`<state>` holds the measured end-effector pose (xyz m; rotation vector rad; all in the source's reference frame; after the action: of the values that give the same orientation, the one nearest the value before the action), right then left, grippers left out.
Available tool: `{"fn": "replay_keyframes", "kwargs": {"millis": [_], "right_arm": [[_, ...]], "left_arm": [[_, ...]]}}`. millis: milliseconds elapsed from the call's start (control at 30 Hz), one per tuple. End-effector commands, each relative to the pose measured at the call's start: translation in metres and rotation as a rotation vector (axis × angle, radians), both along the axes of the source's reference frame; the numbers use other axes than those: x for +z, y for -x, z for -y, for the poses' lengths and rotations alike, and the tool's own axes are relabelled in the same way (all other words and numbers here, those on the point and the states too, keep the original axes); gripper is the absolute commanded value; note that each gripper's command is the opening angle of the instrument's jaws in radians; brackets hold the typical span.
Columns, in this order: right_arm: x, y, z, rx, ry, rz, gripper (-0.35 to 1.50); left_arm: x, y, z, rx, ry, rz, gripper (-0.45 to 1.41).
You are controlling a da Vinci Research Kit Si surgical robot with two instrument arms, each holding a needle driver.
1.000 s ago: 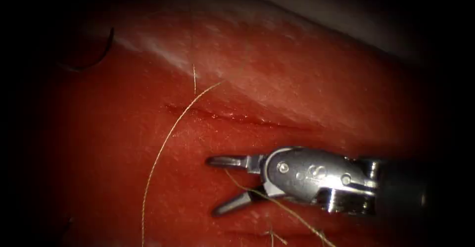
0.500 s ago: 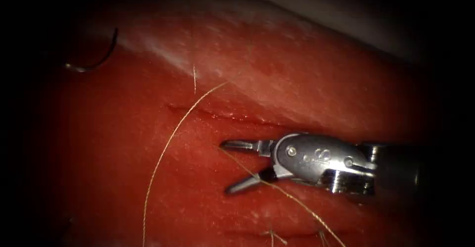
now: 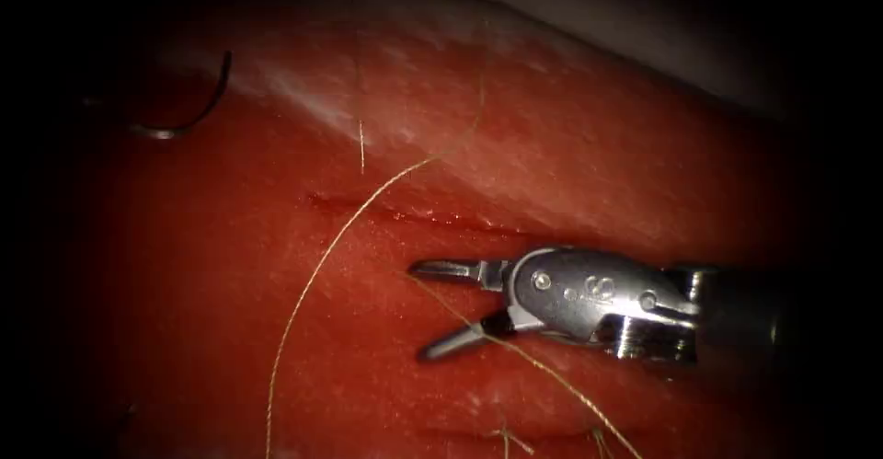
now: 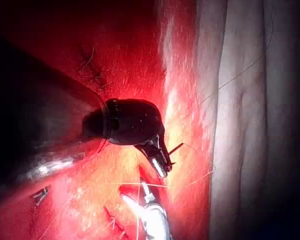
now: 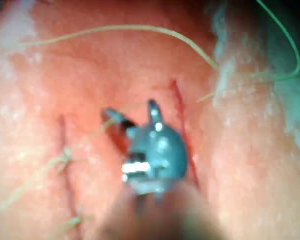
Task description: Wound Closure
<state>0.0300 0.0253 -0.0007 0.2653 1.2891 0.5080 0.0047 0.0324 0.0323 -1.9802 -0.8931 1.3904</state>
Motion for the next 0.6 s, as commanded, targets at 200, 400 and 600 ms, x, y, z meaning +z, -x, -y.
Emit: {"fn": "replay_keyframes", "kwargs": {"millis": [200, 400, 600], "right_arm": [[0.0004, -0.0008, -0.0001, 0.0, 0.002, -0.002, 1.46], [0.0004, -0.0008, -0.0001, 0.0, 0.002, -0.002, 1.46], [0.0004, -0.0008, -0.0001, 0.0, 0.002, -0.002, 1.46]], "left_arm": [[0.001, 0.0004, 0.0002, 0.009, 0.001, 0.007, -0.35], [0.001, 0.0, 0.0, 0.011, -0.001, 0.009, -0.35], [0.0012, -0.0001, 0.0001, 0.012, 0.0, 0.009, -0.35]]}}
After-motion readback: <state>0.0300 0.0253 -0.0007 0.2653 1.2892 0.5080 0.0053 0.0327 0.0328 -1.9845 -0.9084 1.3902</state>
